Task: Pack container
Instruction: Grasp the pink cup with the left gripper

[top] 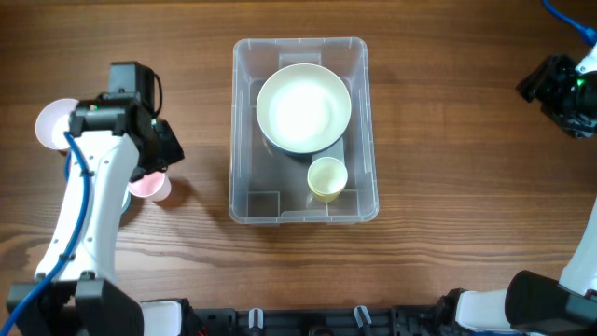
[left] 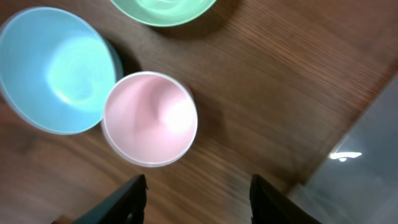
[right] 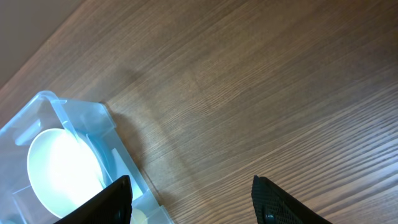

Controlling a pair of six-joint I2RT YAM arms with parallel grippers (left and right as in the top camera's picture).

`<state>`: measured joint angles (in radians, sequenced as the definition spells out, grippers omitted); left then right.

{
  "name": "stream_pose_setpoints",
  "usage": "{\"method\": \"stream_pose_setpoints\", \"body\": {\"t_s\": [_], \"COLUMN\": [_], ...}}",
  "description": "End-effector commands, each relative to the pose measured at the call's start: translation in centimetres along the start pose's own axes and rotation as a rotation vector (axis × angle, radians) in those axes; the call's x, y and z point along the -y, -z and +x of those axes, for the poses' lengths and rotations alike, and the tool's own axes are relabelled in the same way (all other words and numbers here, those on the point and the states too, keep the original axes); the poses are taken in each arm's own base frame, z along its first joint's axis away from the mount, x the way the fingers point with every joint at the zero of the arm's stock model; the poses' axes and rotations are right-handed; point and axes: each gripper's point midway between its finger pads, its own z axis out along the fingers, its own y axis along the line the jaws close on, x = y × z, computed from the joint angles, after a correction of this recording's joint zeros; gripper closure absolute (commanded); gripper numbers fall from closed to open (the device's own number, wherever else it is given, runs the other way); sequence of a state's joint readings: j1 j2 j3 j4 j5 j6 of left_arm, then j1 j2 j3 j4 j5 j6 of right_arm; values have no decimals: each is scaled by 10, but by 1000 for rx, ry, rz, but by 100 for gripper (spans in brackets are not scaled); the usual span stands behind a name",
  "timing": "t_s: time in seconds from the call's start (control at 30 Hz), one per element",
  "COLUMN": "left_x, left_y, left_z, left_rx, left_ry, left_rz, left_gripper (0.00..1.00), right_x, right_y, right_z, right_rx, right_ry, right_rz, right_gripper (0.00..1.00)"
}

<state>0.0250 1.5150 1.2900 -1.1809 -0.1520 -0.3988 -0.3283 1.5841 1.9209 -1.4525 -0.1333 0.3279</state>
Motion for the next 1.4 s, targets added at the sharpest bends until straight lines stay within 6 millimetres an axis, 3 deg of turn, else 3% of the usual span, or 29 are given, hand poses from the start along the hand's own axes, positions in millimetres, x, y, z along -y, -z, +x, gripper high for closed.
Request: {"method": "stream_pose_setpoints", "body": {"t_s": [0.0,0.13,0.53,0.67,0.8,0.97,1.07,1.2,1.37], "left_x": [0,1,6,6,7,-3,-3,-4,-4], "left_y": [-37,-63,-64,-75,-91,-92,-92,-92,-90], "left_z": [14,20,24,27,32,27,27,28,27], "left_rx": [-56,-86,-110,-145,-192,-163,-163,-167,-164], "left_ry": [4,-1,-5,-10,-17,-23,-23,-24,-24], "left_rz": [-15,-31,-4,-22,-46,-103,-103,-105,-104], "left_gripper": [44,44,40,42,50,59,77,90,96], "right_x": [1,1,4,5,5,5,5,5,5], "right_y": [-3,-3,-3,-3,-3,-3,-3,-3,-3], "right_z": [0,0,4,7,7,8,8,7,7], "right_rx": [-8,-8,-23,-35,-37,-38,-38,-35,-37], "right_ry": [-6,-5,15,56,58,58,58,58,58], "right_rz": [6,6,19,21,21,22,21,21,21], "right_gripper": [37,37,37,36,36,36,36,37,36]}}
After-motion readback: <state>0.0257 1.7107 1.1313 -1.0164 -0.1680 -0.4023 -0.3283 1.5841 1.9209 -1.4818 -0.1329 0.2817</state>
